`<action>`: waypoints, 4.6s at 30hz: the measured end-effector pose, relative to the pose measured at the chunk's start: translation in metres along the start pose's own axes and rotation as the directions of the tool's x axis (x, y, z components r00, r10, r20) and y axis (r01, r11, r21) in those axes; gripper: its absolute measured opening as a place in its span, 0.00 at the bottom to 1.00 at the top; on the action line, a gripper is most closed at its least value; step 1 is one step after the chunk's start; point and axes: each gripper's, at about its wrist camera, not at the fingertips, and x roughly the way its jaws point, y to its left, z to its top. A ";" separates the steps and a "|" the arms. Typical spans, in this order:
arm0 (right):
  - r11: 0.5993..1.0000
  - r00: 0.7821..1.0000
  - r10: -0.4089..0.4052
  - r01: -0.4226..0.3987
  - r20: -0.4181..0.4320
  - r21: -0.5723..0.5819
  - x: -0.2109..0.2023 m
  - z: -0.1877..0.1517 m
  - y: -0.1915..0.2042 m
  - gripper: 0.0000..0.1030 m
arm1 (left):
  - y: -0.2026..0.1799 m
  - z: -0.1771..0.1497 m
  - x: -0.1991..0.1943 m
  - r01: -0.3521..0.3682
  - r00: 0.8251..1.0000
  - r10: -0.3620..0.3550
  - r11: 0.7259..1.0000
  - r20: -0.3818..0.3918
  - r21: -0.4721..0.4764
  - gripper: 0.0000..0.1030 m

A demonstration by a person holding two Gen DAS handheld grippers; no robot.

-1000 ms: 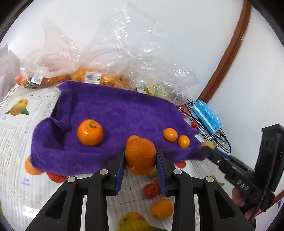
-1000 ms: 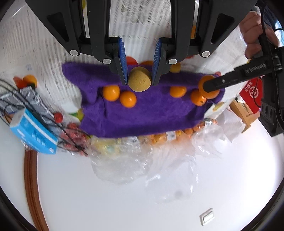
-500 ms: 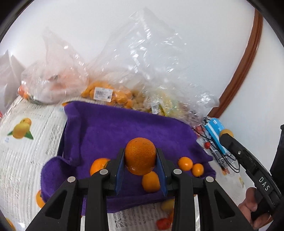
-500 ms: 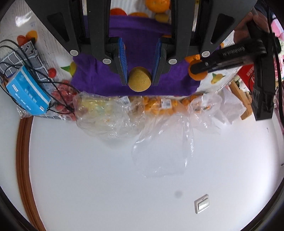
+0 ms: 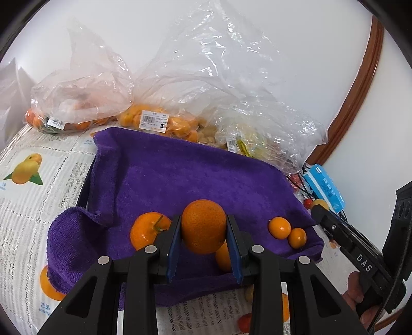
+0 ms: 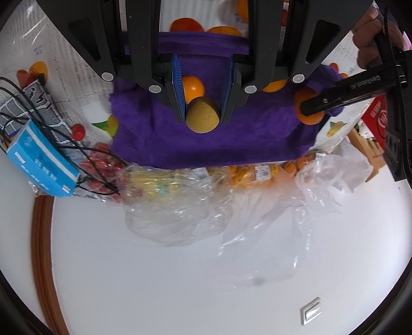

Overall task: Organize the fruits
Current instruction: 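Carry both held fruits over the purple towel, then lower both fruits onto the towel and open both grippers, then withdraw both open grippers back from the towel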

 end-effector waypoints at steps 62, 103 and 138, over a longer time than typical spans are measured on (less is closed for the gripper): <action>0.999 0.991 0.002 -0.008 -0.134 -0.046 0.032 -0.020 0.013 0.26 | 0.000 -0.005 0.011 0.000 0.999 0.001 1.000 -0.032 0.008 0.31; 0.995 0.990 -0.004 -0.010 -0.142 -0.098 0.028 -0.020 0.020 0.30 | -0.004 -0.006 0.011 0.014 0.999 -0.013 1.000 -0.043 0.021 0.38; 0.999 0.994 -0.036 0.033 -0.102 -0.039 -0.050 -0.050 0.029 0.36 | -0.014 -0.026 -0.043 -0.045 0.997 0.036 0.992 0.074 0.121 0.49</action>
